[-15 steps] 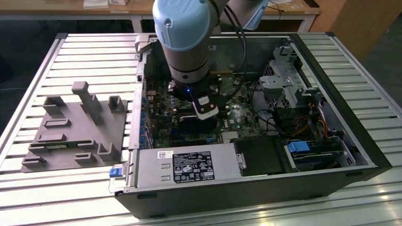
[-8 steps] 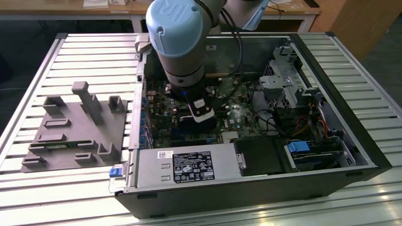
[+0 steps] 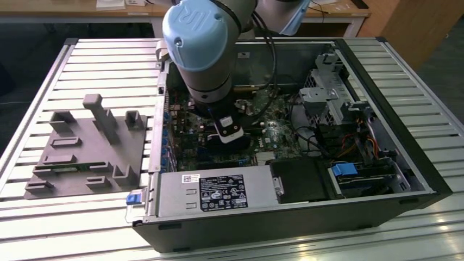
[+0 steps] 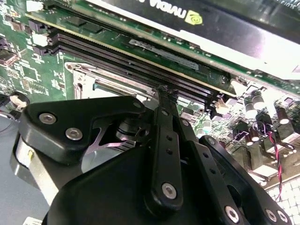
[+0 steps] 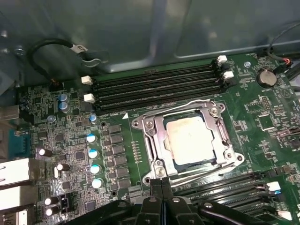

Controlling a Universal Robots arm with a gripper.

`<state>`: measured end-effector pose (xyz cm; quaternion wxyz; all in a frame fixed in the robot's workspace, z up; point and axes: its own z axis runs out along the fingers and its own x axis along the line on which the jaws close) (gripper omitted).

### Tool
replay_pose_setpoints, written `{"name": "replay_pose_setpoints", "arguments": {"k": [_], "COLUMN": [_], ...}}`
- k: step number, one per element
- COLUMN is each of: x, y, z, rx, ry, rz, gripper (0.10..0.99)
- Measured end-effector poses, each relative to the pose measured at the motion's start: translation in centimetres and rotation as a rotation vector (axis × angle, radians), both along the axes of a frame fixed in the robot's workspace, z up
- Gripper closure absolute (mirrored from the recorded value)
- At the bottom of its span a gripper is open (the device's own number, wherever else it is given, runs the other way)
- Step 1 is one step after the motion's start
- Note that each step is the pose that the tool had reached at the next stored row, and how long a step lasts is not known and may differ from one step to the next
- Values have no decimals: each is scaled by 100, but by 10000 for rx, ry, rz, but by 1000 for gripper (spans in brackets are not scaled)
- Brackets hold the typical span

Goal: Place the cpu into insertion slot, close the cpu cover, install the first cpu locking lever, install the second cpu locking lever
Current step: 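Install the second cpu locking lever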

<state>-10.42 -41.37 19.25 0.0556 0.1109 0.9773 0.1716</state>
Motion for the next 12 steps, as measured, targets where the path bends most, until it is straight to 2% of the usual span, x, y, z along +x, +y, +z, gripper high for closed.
{"name": "replay_pose_setpoints", "arguments": {"k": [3,12], "x": [-10,-25], "y": [1,34], "z": [-12,-31], "rx": [26,25], "ry": [-15,-15], "rz": [0,0], "gripper": [984,984]}}
